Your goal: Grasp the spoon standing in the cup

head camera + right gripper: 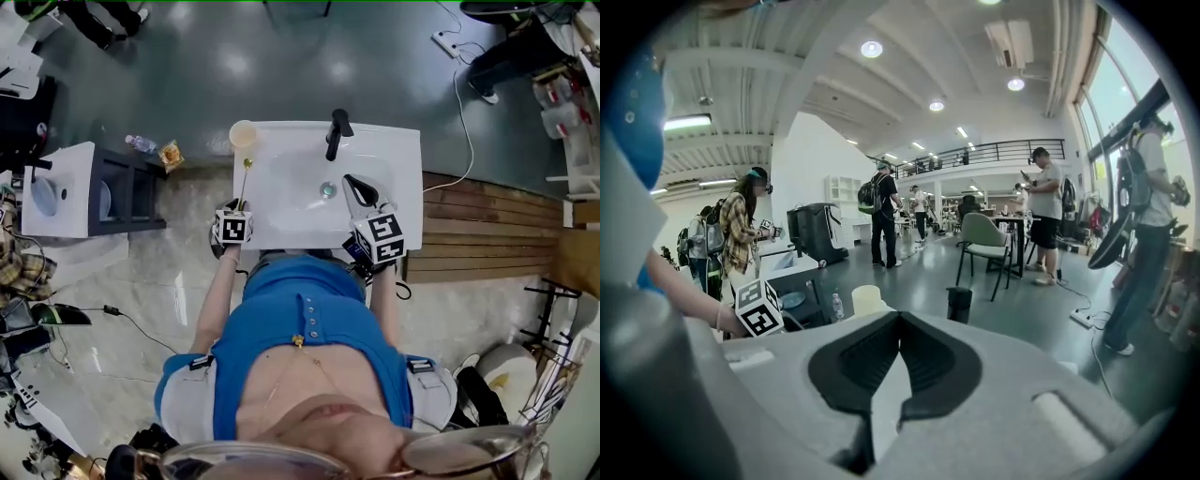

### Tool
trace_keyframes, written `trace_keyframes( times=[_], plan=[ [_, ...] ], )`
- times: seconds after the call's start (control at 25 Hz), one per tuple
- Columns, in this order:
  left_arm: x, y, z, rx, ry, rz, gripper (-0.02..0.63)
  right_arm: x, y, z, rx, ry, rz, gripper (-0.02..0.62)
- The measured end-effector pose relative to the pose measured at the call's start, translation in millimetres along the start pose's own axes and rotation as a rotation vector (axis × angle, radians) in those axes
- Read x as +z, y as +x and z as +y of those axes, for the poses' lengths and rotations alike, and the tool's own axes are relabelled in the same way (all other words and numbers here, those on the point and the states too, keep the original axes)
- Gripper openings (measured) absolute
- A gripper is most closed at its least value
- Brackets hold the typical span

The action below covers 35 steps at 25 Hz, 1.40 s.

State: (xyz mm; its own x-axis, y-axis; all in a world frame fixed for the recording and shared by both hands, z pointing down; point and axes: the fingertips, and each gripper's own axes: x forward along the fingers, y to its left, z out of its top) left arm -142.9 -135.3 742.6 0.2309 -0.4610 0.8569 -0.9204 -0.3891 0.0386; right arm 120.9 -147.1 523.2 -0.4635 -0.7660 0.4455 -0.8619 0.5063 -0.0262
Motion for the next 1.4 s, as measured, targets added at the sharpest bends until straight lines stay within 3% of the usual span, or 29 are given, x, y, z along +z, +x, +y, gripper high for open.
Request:
trace_keyframes(
  times=[0.36,0.8,1.08,1.4],
  plan=[
    [5,-4,2,0.009,-0.007,-0.026,0.092,1,8,8,0.037,-0.017,0.008,0.003],
    [28,-24,-10,-0.005,-0.011,-0.119,0.002,-1,21,28,0.117,-0.046,0.033,0.003],
    [46,-42,-34,-0.055,0.031,-0.169,0.002,1,30,39,0.16,-0.067,0.055,0.003],
    [67,-58,-66,-0.101,0.145,-0.217,0.0,1,37,52,0.204,-0.082,0.08,0.003]
  ],
)
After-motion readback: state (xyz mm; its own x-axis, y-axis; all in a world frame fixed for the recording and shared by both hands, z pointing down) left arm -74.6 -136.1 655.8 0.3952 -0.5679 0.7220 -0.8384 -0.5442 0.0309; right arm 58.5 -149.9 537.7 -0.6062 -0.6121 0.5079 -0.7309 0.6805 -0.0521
